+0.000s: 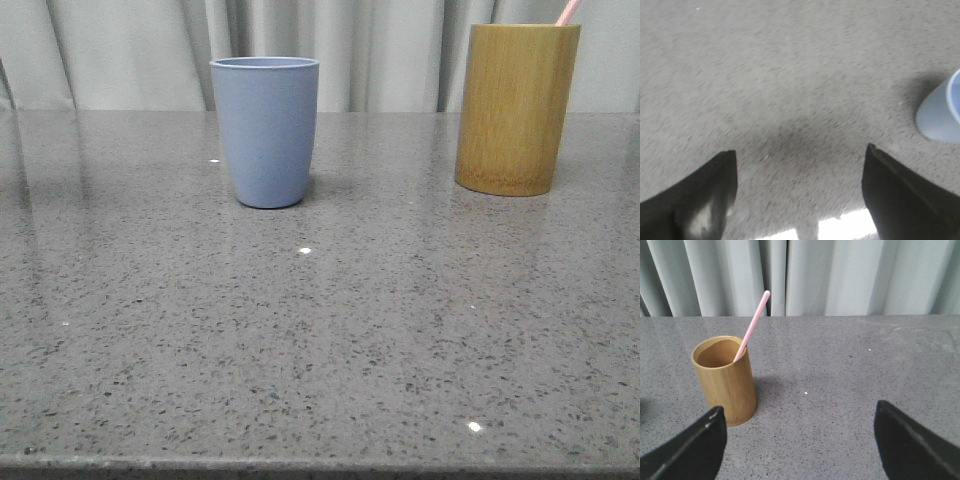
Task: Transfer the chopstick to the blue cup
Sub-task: 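Open the left gripper and lift it away from the blue cup, then move the right gripper over the pink stick in the bamboo cup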
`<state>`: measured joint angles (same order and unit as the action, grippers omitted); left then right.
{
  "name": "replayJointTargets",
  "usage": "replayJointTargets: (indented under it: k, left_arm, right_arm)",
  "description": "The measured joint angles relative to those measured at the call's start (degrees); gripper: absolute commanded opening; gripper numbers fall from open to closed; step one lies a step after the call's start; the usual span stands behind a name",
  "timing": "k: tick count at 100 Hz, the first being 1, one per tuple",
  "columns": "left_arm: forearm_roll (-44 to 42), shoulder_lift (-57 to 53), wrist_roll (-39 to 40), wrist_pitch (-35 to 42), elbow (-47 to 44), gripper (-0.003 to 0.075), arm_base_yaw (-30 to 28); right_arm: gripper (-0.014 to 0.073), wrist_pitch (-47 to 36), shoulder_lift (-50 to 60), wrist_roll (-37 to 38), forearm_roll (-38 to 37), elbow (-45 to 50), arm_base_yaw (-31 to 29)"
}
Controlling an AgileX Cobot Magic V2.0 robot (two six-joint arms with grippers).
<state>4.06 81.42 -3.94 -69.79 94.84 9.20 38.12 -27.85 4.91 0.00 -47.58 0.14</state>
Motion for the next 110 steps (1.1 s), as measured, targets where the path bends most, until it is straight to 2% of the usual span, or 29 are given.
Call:
replayJointTargets:
  k: [39, 60, 82, 110]
  left_arm:
    - [1.2, -27.4, 1.2, 9.5, -31.1, 0.0503, -1.9]
    - [1.2, -39.7, 3.0, 11.9, -43.9, 0.0503, -1.9]
    - [1.2, -45.3, 3.1, 12.7, -48.3, 0.0503, -1.9]
    - [1.2, -45.7, 3.1, 13.2, -48.4, 0.0503, -1.9]
  right_arm:
    - [0.0602, 0.0, -0.2, 0.0, 0.0, 0.0, 0.0]
    - [0.0602, 0.0, -0.2, 0.0, 0.0, 0.0, 0.0]
    - [0.0602, -2.1, -1.8, 0.0, 1.7, 0.0, 0.0]
    - [0.0602, -17.2, -13.1, 0.0, 4.5, 0.0, 0.0]
